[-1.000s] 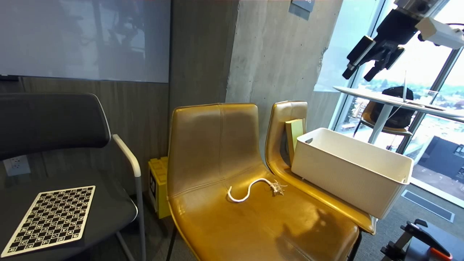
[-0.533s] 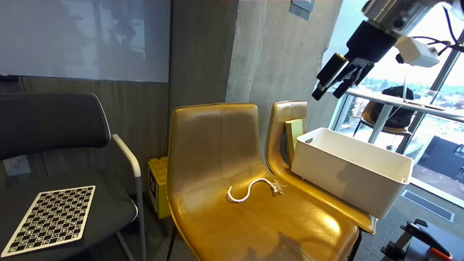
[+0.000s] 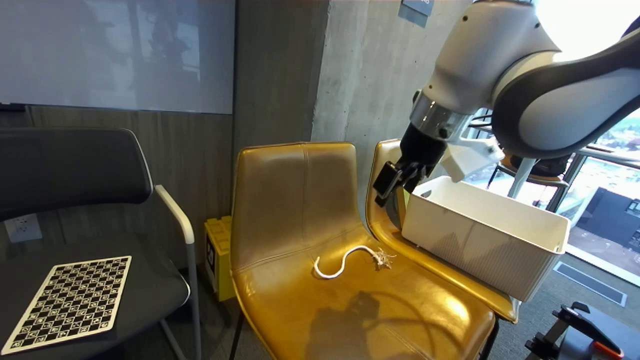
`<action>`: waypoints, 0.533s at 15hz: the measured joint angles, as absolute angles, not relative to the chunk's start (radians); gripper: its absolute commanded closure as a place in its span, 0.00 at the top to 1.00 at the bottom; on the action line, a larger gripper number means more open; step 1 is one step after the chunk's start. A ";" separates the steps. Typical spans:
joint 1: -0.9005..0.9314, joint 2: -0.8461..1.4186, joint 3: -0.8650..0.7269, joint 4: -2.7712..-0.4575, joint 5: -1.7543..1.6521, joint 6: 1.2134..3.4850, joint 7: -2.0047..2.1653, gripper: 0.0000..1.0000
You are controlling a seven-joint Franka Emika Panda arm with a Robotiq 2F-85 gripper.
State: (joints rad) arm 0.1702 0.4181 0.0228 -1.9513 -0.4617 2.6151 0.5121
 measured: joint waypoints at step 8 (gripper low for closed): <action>0.217 0.769 -0.113 -1.654 -0.425 2.614 0.483 1.00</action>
